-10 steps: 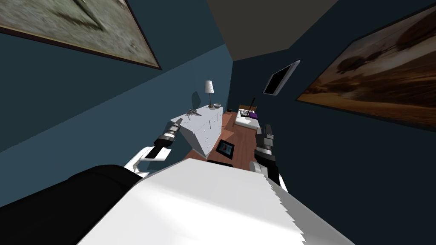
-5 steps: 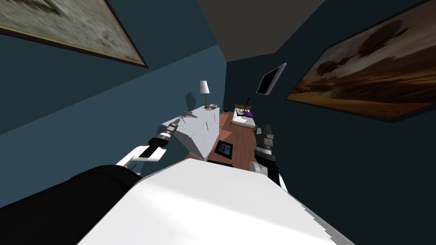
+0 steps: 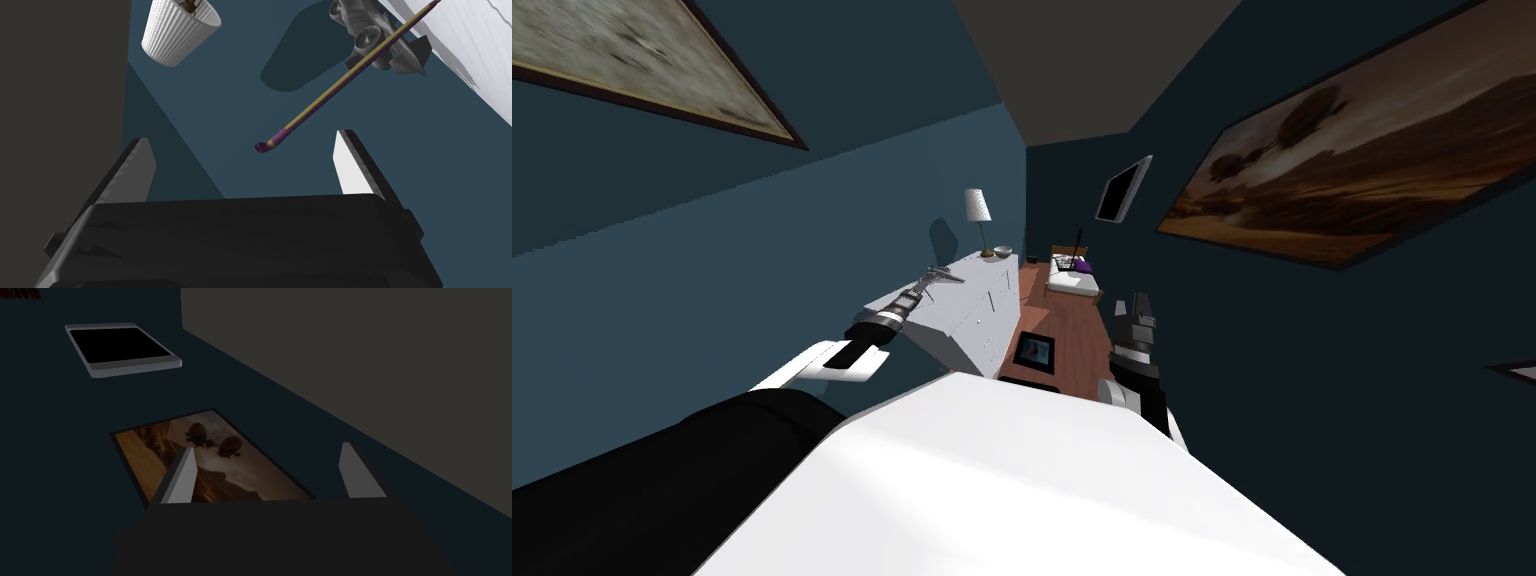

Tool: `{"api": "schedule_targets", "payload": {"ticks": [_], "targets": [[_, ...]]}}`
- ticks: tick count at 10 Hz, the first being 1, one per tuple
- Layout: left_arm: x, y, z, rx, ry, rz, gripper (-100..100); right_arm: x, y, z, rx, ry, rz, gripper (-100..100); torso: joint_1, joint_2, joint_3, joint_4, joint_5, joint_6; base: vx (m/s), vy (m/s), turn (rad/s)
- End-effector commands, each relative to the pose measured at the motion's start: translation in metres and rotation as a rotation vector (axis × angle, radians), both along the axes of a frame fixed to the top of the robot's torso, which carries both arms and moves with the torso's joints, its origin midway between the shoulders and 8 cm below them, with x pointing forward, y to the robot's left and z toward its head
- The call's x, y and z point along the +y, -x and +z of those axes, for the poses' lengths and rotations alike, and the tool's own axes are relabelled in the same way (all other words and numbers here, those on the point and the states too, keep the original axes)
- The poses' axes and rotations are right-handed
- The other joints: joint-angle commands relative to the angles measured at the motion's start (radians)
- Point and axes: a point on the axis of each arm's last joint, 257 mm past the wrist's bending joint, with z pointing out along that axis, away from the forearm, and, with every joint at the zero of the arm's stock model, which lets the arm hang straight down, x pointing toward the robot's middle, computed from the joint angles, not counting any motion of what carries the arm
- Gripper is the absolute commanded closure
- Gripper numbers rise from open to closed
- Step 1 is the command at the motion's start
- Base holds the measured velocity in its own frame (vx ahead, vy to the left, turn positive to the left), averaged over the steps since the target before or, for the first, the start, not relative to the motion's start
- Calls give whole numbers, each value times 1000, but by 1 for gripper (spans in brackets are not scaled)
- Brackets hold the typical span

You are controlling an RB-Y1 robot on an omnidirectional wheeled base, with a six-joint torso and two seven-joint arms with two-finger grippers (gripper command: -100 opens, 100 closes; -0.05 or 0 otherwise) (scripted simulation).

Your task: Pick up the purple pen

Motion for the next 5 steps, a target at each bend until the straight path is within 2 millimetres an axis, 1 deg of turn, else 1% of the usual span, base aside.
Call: {"api": "schedule_targets", "payload": {"ticks": [1,2,3,4,5], "targets": [[11,3,0,30,-7,25,-100,0,0,0,0,0,0,0,0,0,0,0,0,0,82,112,-207],[19,6,-2,49,-10,44,-100,0,0,0,0,0,0,0,1,-1,0,0,0,-1,72,106,-185],[13,4,0,36,-10,31,-100,0,0,0,0,0,0,0,0,-1,0,0,0,-1,29,52,-46],[15,4,-1,39,-9,34,0,0,0,0,0,0,0,0,-3,1,1,0,0,-1,6,10,6],[23,3,-1,41,-9,38,-100,0,0,0,0,0,0,0,-6,3,2,1,-1,-1,0,-13,-39]]}}
